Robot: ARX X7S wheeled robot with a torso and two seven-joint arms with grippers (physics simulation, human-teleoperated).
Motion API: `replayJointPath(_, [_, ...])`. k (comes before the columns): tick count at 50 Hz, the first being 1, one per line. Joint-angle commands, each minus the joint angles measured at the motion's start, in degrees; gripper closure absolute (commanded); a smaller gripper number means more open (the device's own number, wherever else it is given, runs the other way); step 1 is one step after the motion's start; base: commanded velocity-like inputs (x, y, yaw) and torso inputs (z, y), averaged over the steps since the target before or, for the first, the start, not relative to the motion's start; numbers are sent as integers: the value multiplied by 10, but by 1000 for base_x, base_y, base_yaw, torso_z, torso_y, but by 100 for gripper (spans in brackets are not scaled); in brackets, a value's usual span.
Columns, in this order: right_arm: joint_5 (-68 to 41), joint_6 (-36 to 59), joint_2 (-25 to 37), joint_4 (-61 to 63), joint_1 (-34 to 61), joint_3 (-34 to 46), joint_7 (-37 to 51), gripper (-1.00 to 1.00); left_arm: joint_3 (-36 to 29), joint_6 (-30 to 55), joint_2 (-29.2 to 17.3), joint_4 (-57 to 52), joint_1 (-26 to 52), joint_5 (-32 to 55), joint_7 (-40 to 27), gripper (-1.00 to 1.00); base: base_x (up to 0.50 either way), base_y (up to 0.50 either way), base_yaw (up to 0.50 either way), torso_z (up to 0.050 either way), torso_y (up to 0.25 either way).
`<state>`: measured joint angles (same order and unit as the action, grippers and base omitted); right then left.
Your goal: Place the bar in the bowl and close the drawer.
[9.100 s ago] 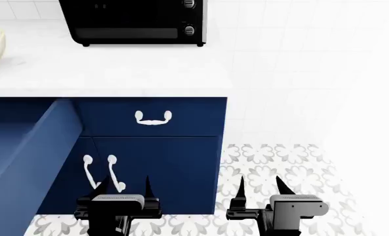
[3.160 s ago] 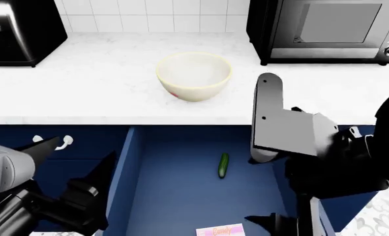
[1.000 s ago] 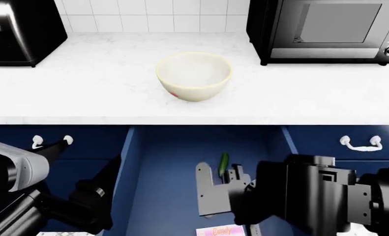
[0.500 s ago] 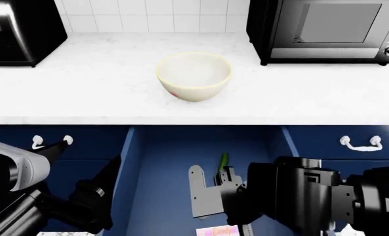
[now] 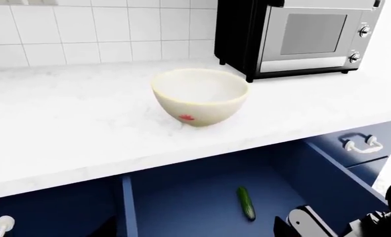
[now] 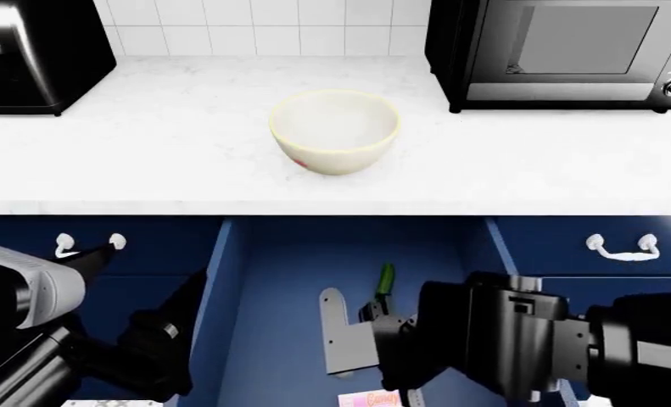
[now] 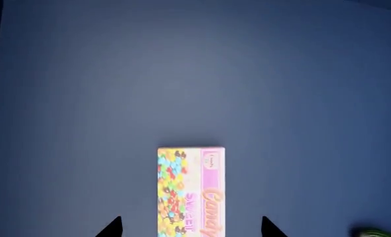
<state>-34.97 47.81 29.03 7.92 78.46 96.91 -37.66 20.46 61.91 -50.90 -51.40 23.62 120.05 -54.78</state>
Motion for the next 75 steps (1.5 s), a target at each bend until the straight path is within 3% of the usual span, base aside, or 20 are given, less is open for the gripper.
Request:
replayJointPath(1, [7, -20, -8, -23, -14, 3, -5, -100, 3, -2, -2, -1, -2, 1, 0, -100, 0, 0, 0, 0, 0])
replayJointPath(75, [54, -72, -63, -173, -107, 32, 20, -100, 24, 15, 18, 10, -32, -38, 37, -100, 0, 0, 0, 0, 0])
